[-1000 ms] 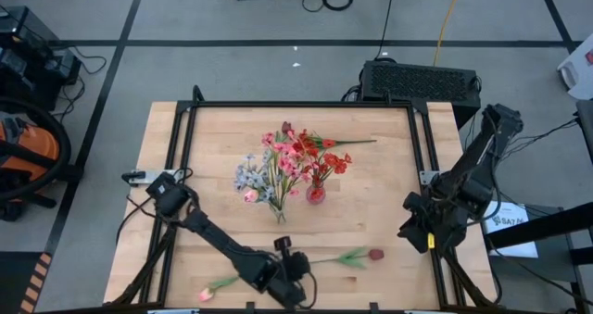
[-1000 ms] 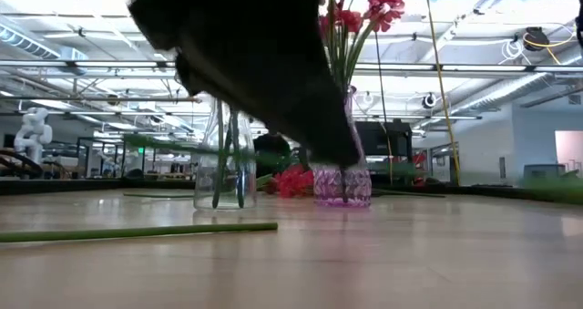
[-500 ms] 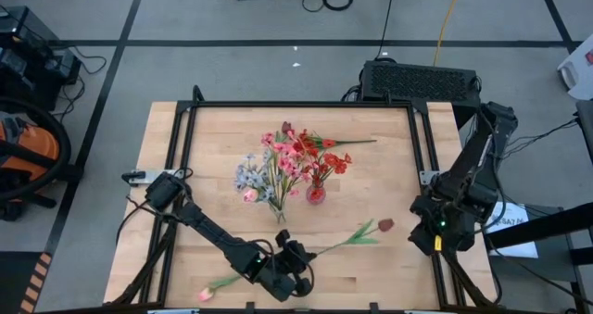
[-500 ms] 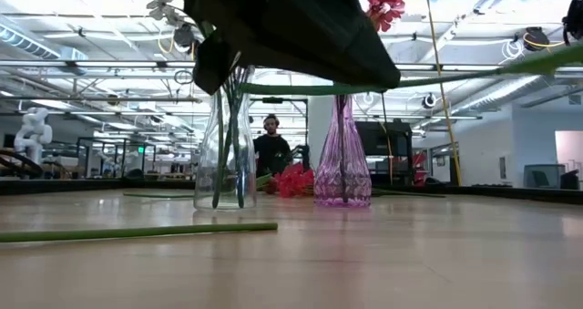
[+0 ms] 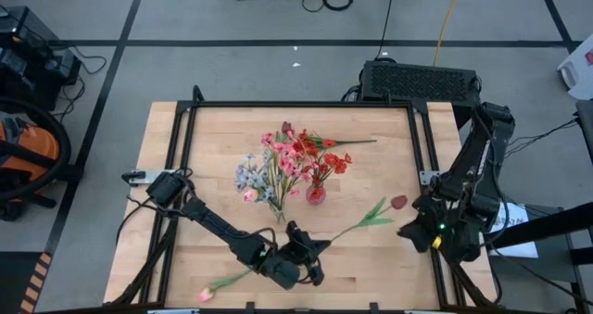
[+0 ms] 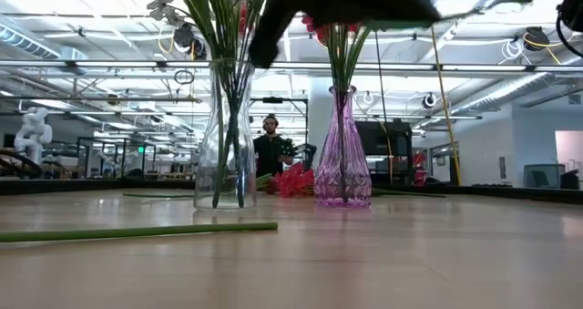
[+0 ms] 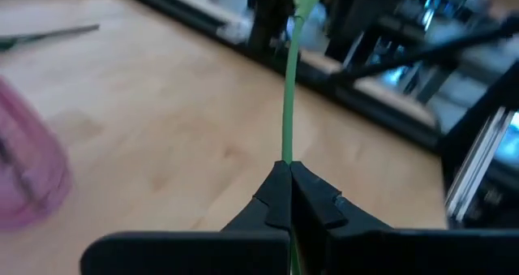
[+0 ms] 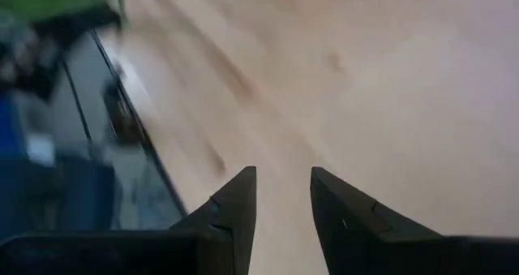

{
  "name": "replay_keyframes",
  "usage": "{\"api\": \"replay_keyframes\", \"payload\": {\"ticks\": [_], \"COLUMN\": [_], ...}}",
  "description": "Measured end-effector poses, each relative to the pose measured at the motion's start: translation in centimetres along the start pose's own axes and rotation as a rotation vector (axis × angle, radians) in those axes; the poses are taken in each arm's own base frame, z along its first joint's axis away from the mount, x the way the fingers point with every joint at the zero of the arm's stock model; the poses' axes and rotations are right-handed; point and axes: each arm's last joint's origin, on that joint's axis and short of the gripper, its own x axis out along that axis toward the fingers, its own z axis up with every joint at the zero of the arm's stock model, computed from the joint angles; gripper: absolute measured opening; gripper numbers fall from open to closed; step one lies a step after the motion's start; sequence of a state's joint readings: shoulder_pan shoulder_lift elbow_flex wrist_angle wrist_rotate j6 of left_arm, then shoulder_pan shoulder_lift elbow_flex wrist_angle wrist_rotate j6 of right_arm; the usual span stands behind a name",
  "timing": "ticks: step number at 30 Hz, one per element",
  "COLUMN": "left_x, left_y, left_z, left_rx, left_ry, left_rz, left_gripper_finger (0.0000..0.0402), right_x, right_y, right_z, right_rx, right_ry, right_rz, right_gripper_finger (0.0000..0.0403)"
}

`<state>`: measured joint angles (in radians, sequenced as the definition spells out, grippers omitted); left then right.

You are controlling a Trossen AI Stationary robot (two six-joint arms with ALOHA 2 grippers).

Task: Sort flowers into vase by color
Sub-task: Put the bottom dark red flower into the purple vase

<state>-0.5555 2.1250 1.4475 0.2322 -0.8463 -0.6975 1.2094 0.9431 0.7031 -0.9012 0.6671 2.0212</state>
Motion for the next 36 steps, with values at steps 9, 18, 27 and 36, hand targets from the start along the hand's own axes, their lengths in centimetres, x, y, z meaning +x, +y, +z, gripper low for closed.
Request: {"api": "replay_keyframes", "payload": {"ticks": [9,18,27,36], "left_x": [1.6,2.7,3.7,3.8], "left_y": [-0.1,0.5,0.5,0.3], "left_z": [3.6,6.2,8.5,8.9], "left_rx": [-0.067,-0.111,-0.077,-0.051], "left_ry": [-0.192,-0.309,-0.331,-0.336], "left_rz": [-0.1,-0.191,-0.288,-0.286], "left_gripper_finger": [0.0,0.0,0.0,0.0], "right_x": [0.1,-2.0,-3.1,-4.1], "right_y": [2.2,4.5,6.8,7.6], "right_z": [-0.1,1.6,3.5,4.3], "right_rx": [-0.051,-0.187,-0.301,-0.367], "right_ry": [-0.371,-0.693,-0.77,-0.776], "right_rz": [0.263,0.345,0.323,0.36], "right_gripper_finger": [0.0109,0.0109,0.011,0.011]}}
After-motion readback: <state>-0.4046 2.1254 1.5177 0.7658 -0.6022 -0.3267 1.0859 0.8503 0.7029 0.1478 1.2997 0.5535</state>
